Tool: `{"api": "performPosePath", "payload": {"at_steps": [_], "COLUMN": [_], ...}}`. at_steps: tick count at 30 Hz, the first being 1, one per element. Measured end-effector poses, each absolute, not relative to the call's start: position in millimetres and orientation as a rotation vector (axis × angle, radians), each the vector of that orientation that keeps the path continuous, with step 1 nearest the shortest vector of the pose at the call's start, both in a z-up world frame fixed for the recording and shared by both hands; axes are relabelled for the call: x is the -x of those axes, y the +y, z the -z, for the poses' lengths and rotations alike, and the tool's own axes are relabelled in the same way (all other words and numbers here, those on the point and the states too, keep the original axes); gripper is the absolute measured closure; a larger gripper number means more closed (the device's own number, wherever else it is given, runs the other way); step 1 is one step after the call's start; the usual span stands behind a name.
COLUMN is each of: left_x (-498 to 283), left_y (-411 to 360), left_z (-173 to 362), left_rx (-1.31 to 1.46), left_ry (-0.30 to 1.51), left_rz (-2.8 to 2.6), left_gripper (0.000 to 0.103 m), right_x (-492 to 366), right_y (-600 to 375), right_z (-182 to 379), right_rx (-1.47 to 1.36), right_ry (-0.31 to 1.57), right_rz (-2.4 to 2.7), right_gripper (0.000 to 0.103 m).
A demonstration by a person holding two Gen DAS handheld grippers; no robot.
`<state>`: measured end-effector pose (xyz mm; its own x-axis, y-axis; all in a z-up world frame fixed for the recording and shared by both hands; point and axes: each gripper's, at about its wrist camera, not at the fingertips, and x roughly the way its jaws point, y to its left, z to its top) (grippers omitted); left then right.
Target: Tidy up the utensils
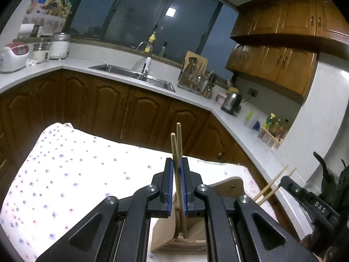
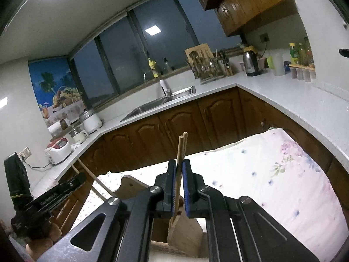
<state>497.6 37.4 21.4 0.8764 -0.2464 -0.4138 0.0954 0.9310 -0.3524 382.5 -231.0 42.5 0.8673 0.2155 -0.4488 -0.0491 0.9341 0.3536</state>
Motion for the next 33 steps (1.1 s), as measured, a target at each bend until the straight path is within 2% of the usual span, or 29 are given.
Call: {"api": "performPosePath", "payload": {"at_steps": [7,9,10,11,12,13,15,17,18,19,20,21,23,25,28,33], "left_x": [-493.0,-496.1,-493.5,-492.8,-490.8,-487.8,-480.3,-471.4,-464.2,-458.1,-450.2,-442.4,-427.7,-409.7,-377.7,-325.0], "left_y": [48.6,51.3,51.7,52.5,54.8,56.9,59.0,61.4,65.2,66.8,70.6,73.3,76.5,79.8,85.0,91.2], "left_z": [-29.2,-30.6,-30.0,-31.5,-33.2,-35.2,-37.3,-35.9,-36.2,-35.2,-35.1,-34.9,-32.9,-32.8,-30.9,-35.2], "left_rx": [0.318,0.324,0.325,0.326,0.332,0.335,0.345,0.357,0.366,0.37,0.379,0.386,0.391,0.386,0.377,0.388], "left_ry": [0.488,0.502,0.503,0.505,0.499,0.493,0.487,0.48,0.479,0.479,0.477,0.478,0.486,0.493,0.51,0.519], "left_rz": [0.191,0.195,0.19,0.185,0.182,0.178,0.168,0.161,0.151,0.144,0.137,0.135,0.128,0.109,0.082,0.076], "left_gripper": [0.097,0.095,0.089,0.078,0.073,0.063,0.053,0.04,0.035,0.029,0.027,0.027,0.02,0.018,0.01,0.008], "right_x": [-385.7,-386.9,-387.3,-387.1,-386.8,-385.2,-379.1,-371.5,-366.5,-363.8,-358.4,-352.1,-342.5,-332.2,-311.0,-279.4], "right_y": [-231.7,-232.0,-232.5,-233.8,-235.3,-237.3,-240.9,-244.5,-245.5,-245.4,-246.3,-247.0,-248.5,-248.3,-245.8,-244.2], "right_z": [-43.2,-43.4,-43.2,-43.4,-43.7,-44.8,-47.1,-49.3,-51.2,-52.5,-54.1,-55.7,-58.8,-61.1,-62.6,-63.1], "right_rx": [-0.352,-0.357,-0.36,-0.37,-0.38,-0.394,-0.42,-0.435,-0.442,-0.445,-0.449,-0.453,-0.455,-0.456,-0.444,-0.441], "right_ry": [0.525,0.534,0.538,0.542,0.548,0.548,0.529,0.512,0.505,0.501,0.495,0.483,0.474,0.474,0.482,0.492], "right_rz": [-0.142,-0.147,-0.148,-0.153,-0.153,-0.16,-0.168,-0.171,-0.175,-0.179,-0.179,-0.179,-0.185,-0.197,-0.209,-0.214], "right_gripper": [0.097,0.092,0.092,0.087,0.076,0.069,0.039,0.035,0.029,0.023,0.01,0.004,0.002,0.002,0.002,0.002]}}
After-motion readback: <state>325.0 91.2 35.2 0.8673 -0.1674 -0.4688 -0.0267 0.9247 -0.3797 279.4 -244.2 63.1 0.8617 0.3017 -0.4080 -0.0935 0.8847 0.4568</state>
